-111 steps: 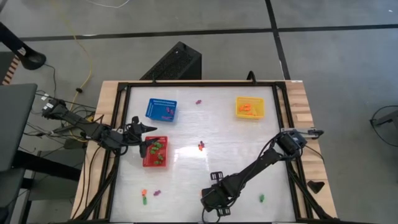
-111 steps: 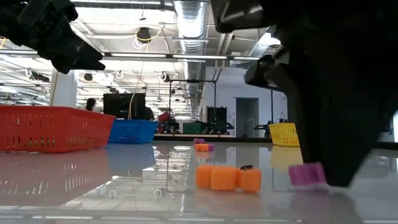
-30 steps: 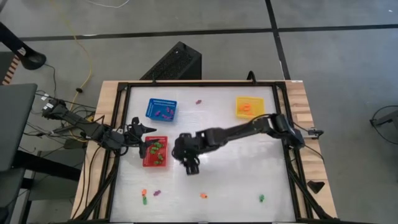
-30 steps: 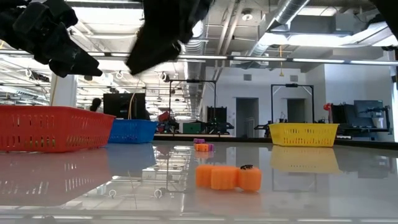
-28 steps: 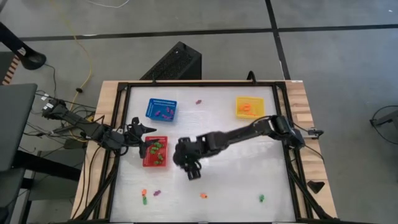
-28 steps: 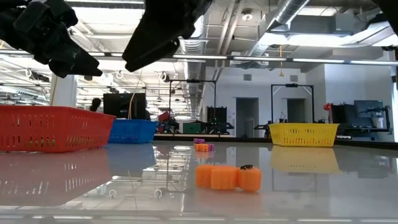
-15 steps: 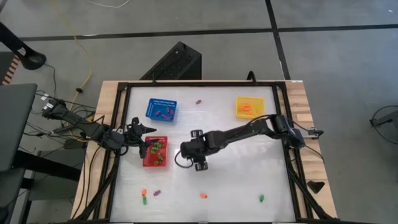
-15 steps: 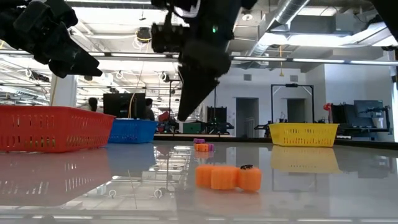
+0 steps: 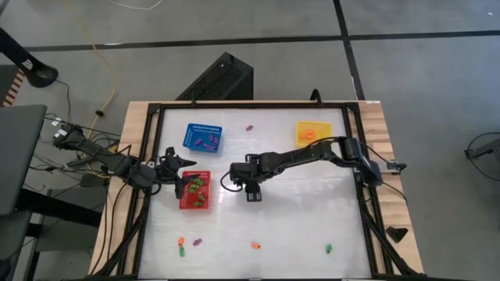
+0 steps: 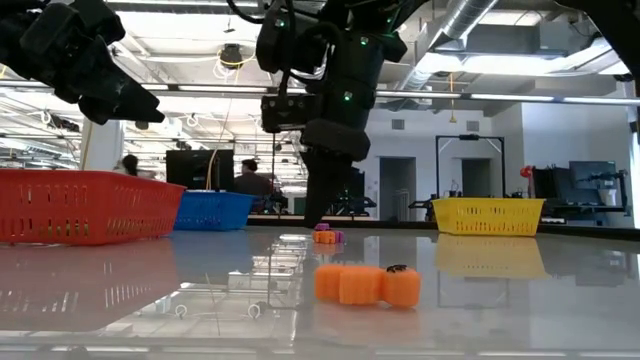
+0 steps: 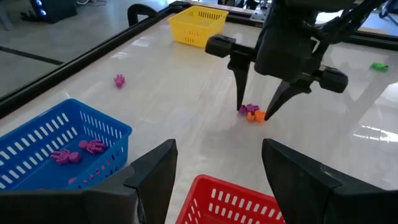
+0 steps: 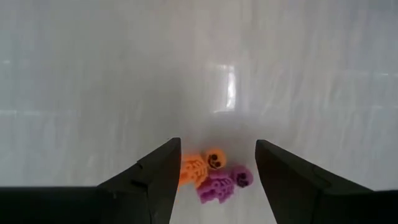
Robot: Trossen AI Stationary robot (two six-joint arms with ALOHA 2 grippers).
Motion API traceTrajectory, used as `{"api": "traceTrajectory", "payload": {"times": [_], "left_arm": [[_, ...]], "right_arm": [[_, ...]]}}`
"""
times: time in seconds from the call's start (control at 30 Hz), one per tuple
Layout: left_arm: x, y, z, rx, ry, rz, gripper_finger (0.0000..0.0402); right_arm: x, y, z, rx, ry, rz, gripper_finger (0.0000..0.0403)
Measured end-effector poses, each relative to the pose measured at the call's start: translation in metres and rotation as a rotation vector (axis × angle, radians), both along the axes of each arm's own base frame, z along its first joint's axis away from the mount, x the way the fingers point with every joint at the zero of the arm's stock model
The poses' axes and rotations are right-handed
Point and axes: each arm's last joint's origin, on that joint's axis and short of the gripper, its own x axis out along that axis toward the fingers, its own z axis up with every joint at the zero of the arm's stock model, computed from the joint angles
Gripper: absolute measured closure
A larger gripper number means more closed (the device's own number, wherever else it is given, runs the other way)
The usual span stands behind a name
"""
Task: Sort Halloween decoration
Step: Put the orange skeleton toy into the yellow bin
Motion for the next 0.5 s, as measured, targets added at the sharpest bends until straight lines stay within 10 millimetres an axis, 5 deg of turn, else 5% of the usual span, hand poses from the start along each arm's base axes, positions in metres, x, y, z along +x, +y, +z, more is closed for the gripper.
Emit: {"api": "traceTrajectory", "payload": {"times": [0.5], "left_arm": [[0.000, 0.000, 0.000, 0.001, 0.001, 0.001, 0.0175]], "right_arm": [[-0.007, 0.004, -0.019, 0.040, 0.015, -0.012, 0.0163]]}}
